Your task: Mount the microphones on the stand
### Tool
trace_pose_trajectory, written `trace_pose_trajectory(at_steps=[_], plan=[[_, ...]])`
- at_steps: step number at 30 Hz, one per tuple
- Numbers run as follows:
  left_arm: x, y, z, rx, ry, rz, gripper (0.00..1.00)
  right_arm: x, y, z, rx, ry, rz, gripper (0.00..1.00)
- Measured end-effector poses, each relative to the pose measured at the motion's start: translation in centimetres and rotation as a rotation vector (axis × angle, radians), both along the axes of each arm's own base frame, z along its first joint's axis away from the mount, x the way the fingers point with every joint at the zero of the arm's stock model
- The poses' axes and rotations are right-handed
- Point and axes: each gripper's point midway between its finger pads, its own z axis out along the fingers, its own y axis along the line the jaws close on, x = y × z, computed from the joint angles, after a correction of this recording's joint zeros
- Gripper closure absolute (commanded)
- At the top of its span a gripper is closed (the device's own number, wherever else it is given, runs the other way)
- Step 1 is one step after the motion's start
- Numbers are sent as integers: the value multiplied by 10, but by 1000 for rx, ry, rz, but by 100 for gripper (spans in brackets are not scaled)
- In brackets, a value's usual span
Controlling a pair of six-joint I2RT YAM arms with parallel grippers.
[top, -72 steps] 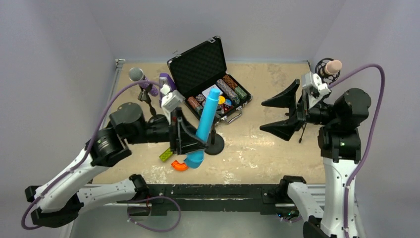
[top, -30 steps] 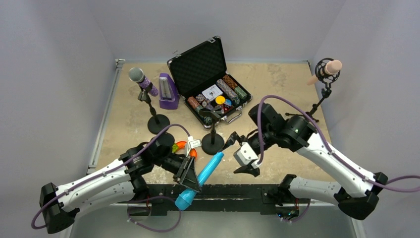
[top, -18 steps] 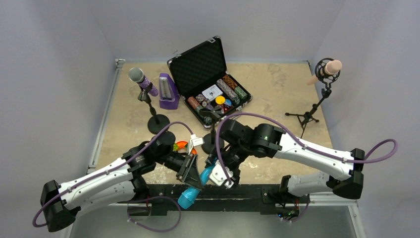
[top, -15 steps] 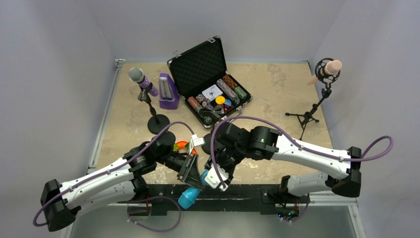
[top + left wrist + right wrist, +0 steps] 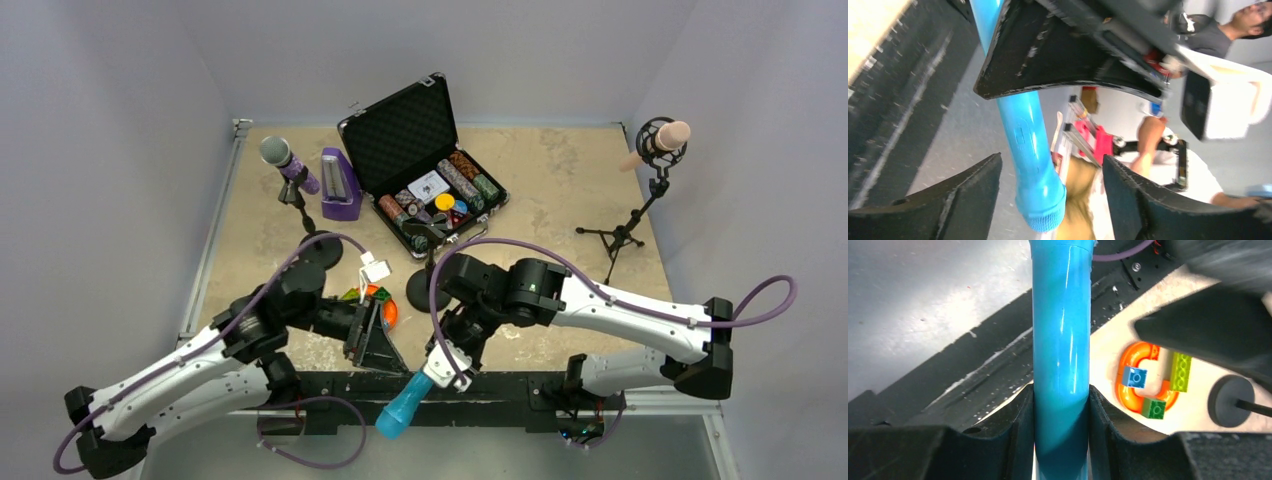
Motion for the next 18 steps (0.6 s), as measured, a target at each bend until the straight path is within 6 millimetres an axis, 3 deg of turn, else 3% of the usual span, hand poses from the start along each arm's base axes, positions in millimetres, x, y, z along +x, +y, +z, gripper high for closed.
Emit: trace_pose_trajectory(at_steps=[5,11,14,18], plan=[[14,21,40,-50,-251,126,13,-11,-14,6,-2,77,21,100],[40,64,60,-119,-566,380,7,-4,-29,27,69,168,-23,100],[53,80,63,-181,-684,497,7,9,-39,40,135,204,-91,100],[73,77,49,-179,-771,564,7,22,-56,54,216,262,-204,100]])
